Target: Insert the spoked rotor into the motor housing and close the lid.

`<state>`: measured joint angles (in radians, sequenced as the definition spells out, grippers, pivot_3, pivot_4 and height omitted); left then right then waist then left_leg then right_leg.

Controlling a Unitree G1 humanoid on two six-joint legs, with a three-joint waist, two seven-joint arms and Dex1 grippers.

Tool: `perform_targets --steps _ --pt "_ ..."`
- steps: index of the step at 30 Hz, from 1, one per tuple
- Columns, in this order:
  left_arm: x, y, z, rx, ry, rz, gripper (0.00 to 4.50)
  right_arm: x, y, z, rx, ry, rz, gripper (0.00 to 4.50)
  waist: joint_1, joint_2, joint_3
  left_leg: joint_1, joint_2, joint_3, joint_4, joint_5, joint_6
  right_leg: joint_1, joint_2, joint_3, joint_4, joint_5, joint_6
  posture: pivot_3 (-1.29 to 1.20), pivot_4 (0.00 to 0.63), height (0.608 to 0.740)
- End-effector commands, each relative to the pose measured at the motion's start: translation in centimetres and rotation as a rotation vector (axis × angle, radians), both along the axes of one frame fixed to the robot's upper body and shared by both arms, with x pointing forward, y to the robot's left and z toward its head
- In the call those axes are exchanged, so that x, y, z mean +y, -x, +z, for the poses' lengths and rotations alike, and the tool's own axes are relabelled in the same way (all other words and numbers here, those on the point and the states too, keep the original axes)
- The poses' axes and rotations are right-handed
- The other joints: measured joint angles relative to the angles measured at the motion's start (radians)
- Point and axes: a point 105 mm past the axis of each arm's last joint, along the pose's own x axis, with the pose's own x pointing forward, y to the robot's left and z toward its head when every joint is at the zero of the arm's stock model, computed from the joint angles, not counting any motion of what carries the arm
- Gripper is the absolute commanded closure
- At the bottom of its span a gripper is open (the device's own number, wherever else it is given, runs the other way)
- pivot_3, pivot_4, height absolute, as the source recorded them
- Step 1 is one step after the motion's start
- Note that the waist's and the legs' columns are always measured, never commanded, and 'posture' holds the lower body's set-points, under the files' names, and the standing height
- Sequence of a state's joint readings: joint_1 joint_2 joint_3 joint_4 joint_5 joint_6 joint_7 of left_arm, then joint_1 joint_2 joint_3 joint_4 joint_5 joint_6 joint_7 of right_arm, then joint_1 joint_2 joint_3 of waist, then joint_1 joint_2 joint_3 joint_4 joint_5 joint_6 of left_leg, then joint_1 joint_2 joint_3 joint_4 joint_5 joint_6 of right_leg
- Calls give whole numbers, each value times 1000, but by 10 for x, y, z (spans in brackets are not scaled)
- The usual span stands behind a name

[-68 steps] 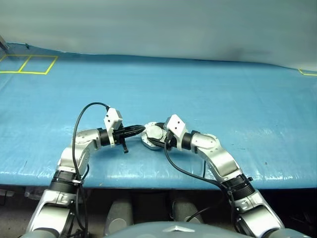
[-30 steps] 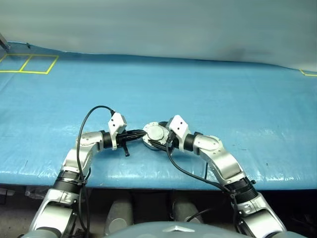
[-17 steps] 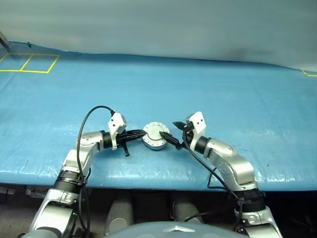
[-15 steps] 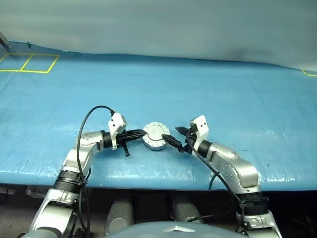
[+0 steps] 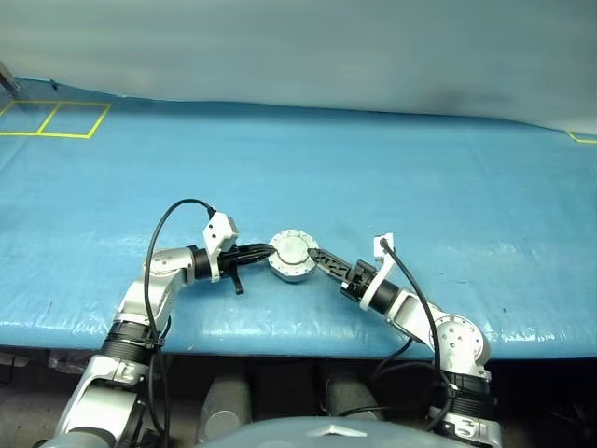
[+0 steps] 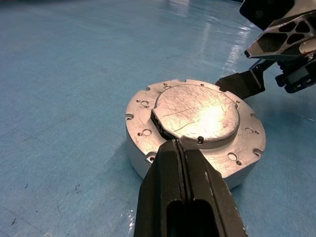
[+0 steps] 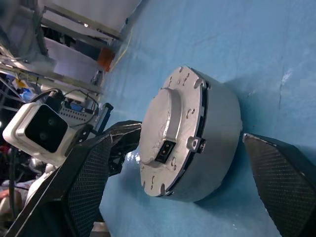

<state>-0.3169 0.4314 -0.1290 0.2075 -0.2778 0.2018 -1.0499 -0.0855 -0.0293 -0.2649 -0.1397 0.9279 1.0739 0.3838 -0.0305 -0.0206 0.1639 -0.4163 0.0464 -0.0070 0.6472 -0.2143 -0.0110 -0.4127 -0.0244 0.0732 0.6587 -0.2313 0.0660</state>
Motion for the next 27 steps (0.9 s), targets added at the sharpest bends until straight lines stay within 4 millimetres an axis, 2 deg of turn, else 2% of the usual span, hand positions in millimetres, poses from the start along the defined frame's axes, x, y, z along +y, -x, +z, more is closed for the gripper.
perform_targets --steps 1,7,11,14,17,18,19,22,27 --pt "0 2 -5 12 -17 -4 4500 1 -3 2 22 -53 -20 25 0 0 0 0 0 0 0 0 0 0 0 0 0 0 0 0 150 740" --pt "1 2 -5 9 -21 0 4500 5 -7 -1 67 -115 -38 25 -6 0 0 0 0 0 0 0 0 0 0 0 0 0 0 0 150 740" --pt "2 2 -5 5 -23 4 4500 6 -8 -3 84 -117 -37 941 -6 0 0 0 0 0 0 0 0 0 0 0 0 0 0 0 150 740" --pt "3 2 -5 3 -25 7 4500 7 -7 -4 85 -106 -25 1922 -6 0 0 0 0 0 0 0 0 0 0 0 0 0 0 0 150 740" --pt "4 3 -5 2 -26 9 4500 7 -7 -4 88 -107 -26 1922 -7 0 0 0 0 0 0 0 0 0 0 0 0 0 0 0 150 740" --pt "4 3 -5 1 -26 9 4500 7 -7 -5 91 -102 -26 2298 -7 0 0 0 0 0 0 0 0 0 0 0 0 0 0 0 150 740" --pt "4 3 -5 1 -26 10 4500 7 -7 -6 93 -93 -25 2439 -8 0 0 0 0 0 0 0 0 0 0 0 0 0 0 0 150 740" --pt "4 3 -5 1 -26 11 4500 7 -6 -8 96 -73 -19 3286 -8 0 0 0 0 0 -1 0 0 0 0 0 -1 0 0 0 150 740" --pt "4 3 -5 2 -24 12 4500 9 -5 -11 99 -49 -7 3325 -8 1 0 0 0 0 -1 0 0 0 0 0 -1 0 0 0 150 740"
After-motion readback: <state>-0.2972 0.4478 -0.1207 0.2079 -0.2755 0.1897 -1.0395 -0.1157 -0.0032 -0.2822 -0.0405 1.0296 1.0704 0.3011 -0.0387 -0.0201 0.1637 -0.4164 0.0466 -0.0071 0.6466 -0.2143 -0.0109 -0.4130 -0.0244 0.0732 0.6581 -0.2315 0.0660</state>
